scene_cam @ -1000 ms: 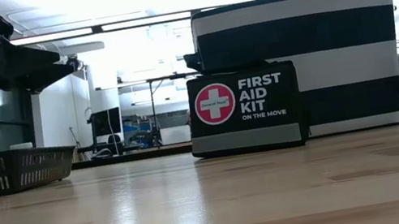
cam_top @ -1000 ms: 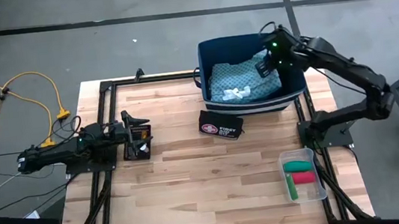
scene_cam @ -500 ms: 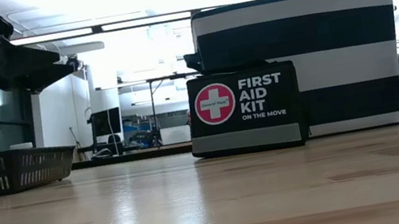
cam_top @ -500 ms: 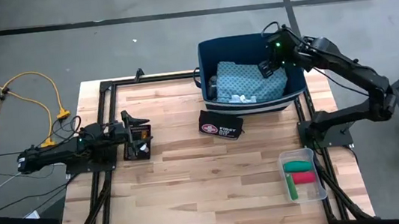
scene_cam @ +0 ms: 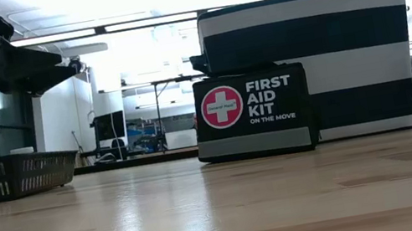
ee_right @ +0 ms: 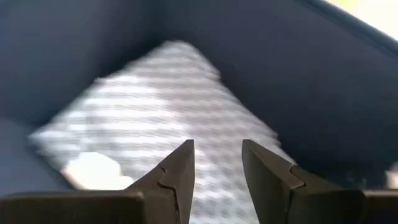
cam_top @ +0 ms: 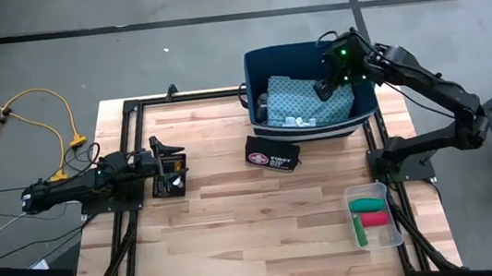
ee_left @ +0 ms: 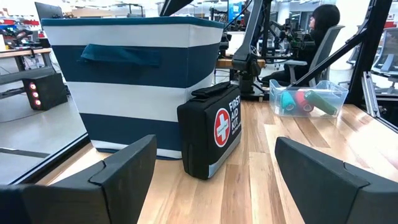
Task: Pick & place medical supplies in basket/bin
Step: Return to Home Position
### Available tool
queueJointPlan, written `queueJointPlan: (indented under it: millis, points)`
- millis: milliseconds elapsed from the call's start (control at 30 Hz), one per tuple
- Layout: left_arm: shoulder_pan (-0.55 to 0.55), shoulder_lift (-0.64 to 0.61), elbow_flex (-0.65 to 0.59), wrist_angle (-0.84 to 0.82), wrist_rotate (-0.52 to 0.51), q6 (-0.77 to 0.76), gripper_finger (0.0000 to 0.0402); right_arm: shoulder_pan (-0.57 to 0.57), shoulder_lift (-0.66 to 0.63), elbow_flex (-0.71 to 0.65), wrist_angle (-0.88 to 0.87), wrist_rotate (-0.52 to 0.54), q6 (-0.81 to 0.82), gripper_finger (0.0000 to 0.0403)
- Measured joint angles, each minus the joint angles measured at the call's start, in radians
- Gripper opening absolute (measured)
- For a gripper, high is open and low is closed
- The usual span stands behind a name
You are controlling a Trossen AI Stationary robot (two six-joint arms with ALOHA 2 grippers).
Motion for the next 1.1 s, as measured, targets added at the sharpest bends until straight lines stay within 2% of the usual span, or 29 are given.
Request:
queueJointPlan:
  millis: [167,333,767,1100]
  points:
    - [0.000,0.000,0.000,0.000,0.000,0.000,0.0321,0.031,0.000,0.000,0.115,-0.199,-0.079,0.0121]
    - [0.000,0.000,0.000,0.000,0.000,0.000,0.0321,0.118,0.000,0.000,0.251,-0.290,-0.132,0.0121]
    - [0.000,0.000,0.000,0.000,0.000,0.000,0.0321,0.387,0.000,0.000,0.451,-0.308,-0.212,0.0121]
    - [0.000,0.000,0.000,0.000,0.000,0.000,0.0321,0.472,0.000,0.000,0.466,-0.307,-0.212,0.0121]
